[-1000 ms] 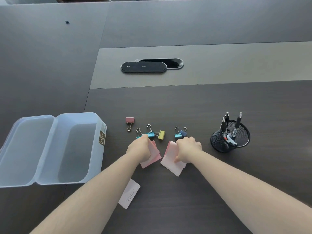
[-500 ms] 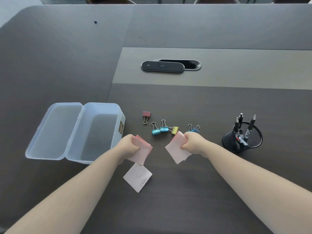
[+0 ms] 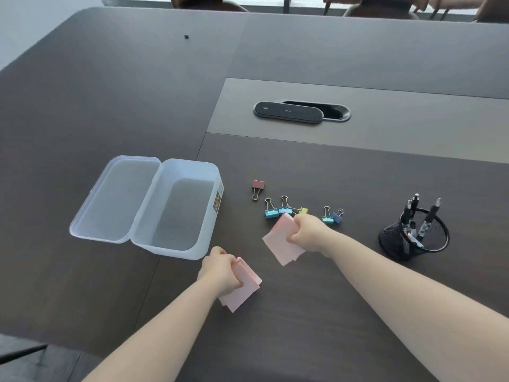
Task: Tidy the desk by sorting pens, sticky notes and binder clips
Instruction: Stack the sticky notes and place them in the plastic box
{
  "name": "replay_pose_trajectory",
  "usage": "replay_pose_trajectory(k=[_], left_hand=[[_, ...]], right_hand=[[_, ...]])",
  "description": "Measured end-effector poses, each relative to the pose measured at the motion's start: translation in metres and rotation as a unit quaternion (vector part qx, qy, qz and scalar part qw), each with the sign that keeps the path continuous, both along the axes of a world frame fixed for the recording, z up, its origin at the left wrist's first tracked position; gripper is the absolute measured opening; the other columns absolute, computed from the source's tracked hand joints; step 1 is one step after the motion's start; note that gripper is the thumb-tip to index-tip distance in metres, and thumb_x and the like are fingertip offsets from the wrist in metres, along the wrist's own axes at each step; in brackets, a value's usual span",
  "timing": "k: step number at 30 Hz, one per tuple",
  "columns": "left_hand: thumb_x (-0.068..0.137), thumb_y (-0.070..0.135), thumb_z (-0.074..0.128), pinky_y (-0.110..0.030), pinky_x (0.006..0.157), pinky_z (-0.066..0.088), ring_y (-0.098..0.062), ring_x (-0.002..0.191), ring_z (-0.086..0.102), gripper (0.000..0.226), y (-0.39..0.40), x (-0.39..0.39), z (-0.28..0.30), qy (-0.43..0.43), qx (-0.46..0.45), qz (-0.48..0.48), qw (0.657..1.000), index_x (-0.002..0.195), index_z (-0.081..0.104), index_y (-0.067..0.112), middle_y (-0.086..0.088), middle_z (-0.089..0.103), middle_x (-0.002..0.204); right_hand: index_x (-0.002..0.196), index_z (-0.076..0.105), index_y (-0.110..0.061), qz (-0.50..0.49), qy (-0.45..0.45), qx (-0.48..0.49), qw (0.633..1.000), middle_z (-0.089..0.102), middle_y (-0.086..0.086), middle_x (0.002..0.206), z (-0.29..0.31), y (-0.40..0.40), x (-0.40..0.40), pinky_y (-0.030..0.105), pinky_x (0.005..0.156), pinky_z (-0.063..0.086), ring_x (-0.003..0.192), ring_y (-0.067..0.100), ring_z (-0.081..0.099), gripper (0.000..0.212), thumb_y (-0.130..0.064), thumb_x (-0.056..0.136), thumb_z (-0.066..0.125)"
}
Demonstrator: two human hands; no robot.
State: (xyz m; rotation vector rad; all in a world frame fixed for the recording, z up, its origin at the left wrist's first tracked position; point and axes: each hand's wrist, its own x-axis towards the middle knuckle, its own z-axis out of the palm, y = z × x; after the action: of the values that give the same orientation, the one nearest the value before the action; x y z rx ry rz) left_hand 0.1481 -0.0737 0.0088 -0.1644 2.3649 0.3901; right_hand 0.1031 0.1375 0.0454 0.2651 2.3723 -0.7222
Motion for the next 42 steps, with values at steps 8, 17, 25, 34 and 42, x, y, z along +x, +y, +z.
replay_pose_trajectory(k=[8, 17, 25, 34, 42], left_hand=[[0.073, 0.025, 0.07, -0.037, 0.091, 0.042, -0.024, 0.106, 0.059, 0.061, 0.014, 0.006, -0.005, -0.018, -0.064, 0.049, 0.997, 0.12, 0.031, 0.019, 0.002, 0.052, 0.099], [0.095, 0.014, 0.049, -0.022, 0.062, 0.052, -0.012, 0.086, 0.059, 0.017, 0.021, -0.022, 0.015, 0.043, 0.333, 0.233, 0.912, 0.094, 0.057, 0.029, -0.006, 0.063, 0.11], [0.083, 0.0, 0.046, -0.022, 0.079, 0.047, -0.017, 0.097, 0.056, 0.037, 0.061, -0.042, 0.008, -0.028, 0.475, 0.234, 0.848, 0.102, 0.06, 0.028, 0.002, 0.066, 0.101], [0.061, 0.017, 0.048, -0.036, 0.099, 0.046, -0.019, 0.105, 0.058, 0.036, 0.082, -0.037, -0.002, 0.015, 0.484, 0.207, 0.85, 0.092, 0.061, 0.028, 0.002, 0.069, 0.098], [0.073, 0.072, 0.042, -0.058, 0.114, 0.028, -0.025, 0.123, 0.054, 0.038, 0.097, -0.025, -0.017, 0.129, 0.484, 0.33, 0.8, 0.092, 0.067, 0.051, 0.012, 0.069, 0.108]], right_hand=[[0.087, 0.046, -0.01, -0.012, 0.008, -0.005, 1.0, 0.052, 0.009, 0.099, 0.0, 0.005, 0.005, 0.039, 0.086, 0.05, 0.092, 0.027, 0.053, 0.013, -0.016, 0.087, 0.056], [0.089, 0.056, -0.026, -0.246, 0.022, -0.335, 0.909, 0.064, -0.003, 0.093, 0.001, 0.017, 0.029, 0.02, 0.06, 0.042, 0.075, 0.011, 0.058, 0.016, -0.01, 0.093, 0.053], [0.113, 0.053, -0.023, -0.31, 0.07, -0.312, 0.895, 0.064, -0.001, 0.113, -0.031, 0.005, 0.038, 0.024, 0.082, 0.042, 0.099, 0.014, 0.057, 0.025, -0.008, 0.095, 0.046], [0.128, 0.041, -0.021, -0.272, 0.146, -0.245, 0.919, 0.058, -0.004, 0.111, -0.045, -0.01, 0.042, 0.024, 0.089, 0.042, 0.105, 0.015, 0.055, 0.045, -0.007, 0.088, 0.056], [0.114, 0.042, -0.028, -0.338, 0.166, -0.261, 0.889, 0.061, -0.002, 0.108, -0.058, -0.022, 0.045, 0.005, 0.066, 0.048, 0.095, 0.008, 0.058, 0.042, -0.005, 0.084, 0.061]])
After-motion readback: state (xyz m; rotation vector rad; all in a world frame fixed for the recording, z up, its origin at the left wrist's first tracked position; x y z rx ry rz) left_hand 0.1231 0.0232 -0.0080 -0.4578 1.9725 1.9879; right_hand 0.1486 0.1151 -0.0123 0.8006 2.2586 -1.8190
